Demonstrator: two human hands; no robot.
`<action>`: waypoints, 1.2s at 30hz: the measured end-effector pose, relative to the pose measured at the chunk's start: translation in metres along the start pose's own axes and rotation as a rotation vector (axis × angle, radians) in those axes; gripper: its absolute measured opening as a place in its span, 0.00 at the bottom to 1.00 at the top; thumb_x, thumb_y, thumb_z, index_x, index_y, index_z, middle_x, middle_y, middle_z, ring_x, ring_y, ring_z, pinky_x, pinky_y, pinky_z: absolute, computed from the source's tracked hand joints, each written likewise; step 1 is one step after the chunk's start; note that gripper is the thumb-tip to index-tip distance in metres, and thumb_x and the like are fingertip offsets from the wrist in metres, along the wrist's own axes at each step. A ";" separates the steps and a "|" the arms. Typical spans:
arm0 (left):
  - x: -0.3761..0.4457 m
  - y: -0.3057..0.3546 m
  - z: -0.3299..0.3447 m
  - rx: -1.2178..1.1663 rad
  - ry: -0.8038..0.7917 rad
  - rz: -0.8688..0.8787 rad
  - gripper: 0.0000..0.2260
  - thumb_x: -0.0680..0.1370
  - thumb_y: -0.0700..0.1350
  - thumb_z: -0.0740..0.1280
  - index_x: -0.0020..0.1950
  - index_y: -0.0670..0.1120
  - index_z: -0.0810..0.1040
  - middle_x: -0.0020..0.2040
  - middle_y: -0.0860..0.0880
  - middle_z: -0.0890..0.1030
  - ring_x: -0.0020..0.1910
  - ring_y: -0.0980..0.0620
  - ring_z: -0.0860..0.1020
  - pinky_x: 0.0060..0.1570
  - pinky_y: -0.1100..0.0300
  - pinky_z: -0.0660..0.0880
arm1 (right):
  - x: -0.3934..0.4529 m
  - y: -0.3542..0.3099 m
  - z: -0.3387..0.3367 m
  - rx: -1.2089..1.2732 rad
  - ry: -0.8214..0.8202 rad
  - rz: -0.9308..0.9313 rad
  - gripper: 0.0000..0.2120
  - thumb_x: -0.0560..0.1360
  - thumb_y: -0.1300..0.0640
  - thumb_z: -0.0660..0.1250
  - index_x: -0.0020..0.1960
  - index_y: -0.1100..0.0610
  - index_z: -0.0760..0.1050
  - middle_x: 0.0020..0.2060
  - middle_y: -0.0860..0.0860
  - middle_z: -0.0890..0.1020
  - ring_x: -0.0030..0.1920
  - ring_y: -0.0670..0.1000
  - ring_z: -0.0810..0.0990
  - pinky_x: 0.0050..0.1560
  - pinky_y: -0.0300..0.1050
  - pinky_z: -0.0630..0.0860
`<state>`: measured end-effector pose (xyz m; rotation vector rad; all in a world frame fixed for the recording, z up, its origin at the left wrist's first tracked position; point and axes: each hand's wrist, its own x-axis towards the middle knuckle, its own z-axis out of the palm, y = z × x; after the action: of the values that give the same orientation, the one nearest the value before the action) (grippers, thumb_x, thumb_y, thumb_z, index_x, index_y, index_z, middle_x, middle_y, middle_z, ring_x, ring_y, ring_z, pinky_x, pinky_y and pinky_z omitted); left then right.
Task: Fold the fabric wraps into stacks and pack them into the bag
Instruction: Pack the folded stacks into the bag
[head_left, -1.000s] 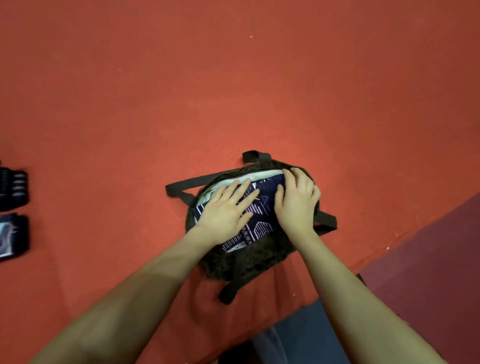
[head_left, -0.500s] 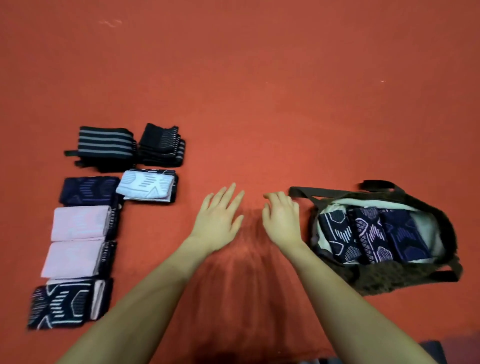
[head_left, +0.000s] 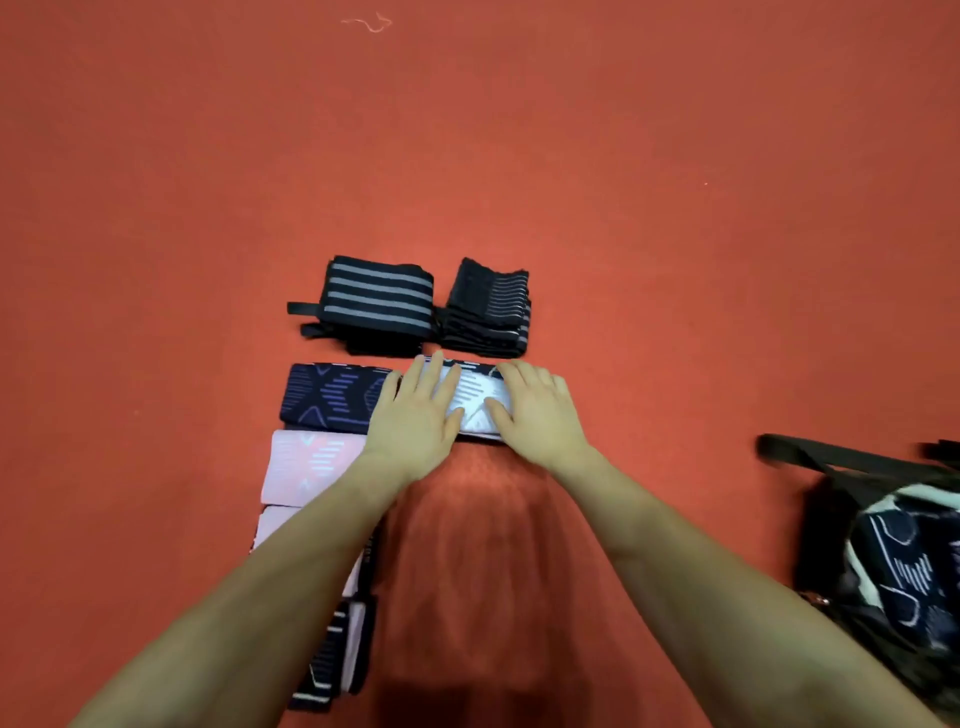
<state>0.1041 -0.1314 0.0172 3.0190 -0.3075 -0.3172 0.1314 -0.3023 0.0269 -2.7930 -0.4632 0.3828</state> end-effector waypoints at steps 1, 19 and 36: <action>0.006 -0.005 0.002 0.000 0.014 -0.001 0.27 0.78 0.54 0.49 0.69 0.42 0.73 0.70 0.40 0.70 0.67 0.40 0.71 0.62 0.43 0.68 | 0.008 0.001 0.005 -0.019 -0.037 -0.010 0.25 0.79 0.47 0.57 0.71 0.60 0.66 0.69 0.56 0.70 0.66 0.58 0.68 0.63 0.50 0.60; 0.035 -0.026 0.030 0.096 0.038 0.179 0.26 0.73 0.54 0.53 0.62 0.41 0.78 0.51 0.43 0.81 0.45 0.42 0.78 0.46 0.50 0.65 | 0.021 0.006 0.033 0.014 -0.120 0.053 0.29 0.76 0.38 0.60 0.69 0.56 0.63 0.61 0.50 0.70 0.63 0.53 0.66 0.69 0.52 0.43; -0.011 0.067 0.030 -0.105 -0.127 -0.027 0.33 0.74 0.63 0.53 0.71 0.42 0.68 0.62 0.34 0.75 0.60 0.34 0.75 0.56 0.41 0.74 | -0.090 0.051 0.026 0.058 -0.014 0.260 0.36 0.68 0.29 0.46 0.64 0.51 0.69 0.52 0.45 0.79 0.58 0.53 0.70 0.63 0.50 0.46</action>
<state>0.0748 -0.1961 -0.0024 2.9078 -0.2513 -0.5113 0.0556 -0.3743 0.0057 -2.8000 -0.0885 0.4638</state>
